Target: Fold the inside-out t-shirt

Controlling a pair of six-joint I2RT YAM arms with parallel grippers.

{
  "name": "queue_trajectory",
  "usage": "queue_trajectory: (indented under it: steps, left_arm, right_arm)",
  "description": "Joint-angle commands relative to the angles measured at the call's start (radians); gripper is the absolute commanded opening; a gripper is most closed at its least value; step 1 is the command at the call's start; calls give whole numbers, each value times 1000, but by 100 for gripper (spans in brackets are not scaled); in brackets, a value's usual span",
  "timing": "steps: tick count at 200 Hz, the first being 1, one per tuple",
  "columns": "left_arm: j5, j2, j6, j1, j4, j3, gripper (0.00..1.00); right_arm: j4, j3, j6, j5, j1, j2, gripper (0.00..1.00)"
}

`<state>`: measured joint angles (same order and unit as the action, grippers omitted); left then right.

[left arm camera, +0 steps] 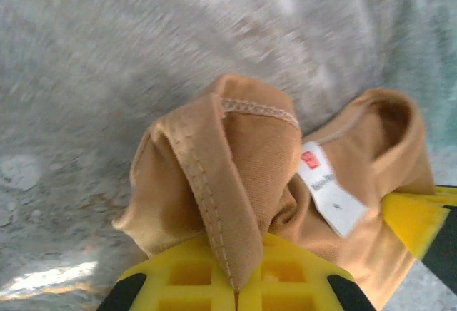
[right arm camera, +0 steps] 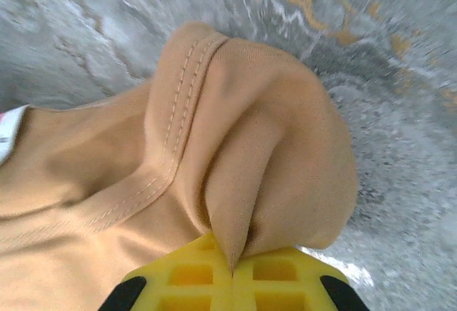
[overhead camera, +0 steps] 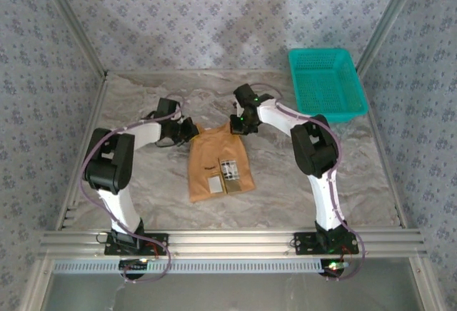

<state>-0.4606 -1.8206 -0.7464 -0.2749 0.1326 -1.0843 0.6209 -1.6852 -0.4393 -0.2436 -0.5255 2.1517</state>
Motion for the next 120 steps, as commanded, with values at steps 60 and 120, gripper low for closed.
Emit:
queue_trajectory:
  steps: [60, 120]
  left_arm:
    - [-118, 26, -66, 65, 7, -307, 0]
    - [-110, 16, -34, 76, 78, -580, 0]
  right_arm:
    - [45, -296, -11, -66, 92, -75, 0]
    - [72, -592, 28, -112, 125, -48, 0]
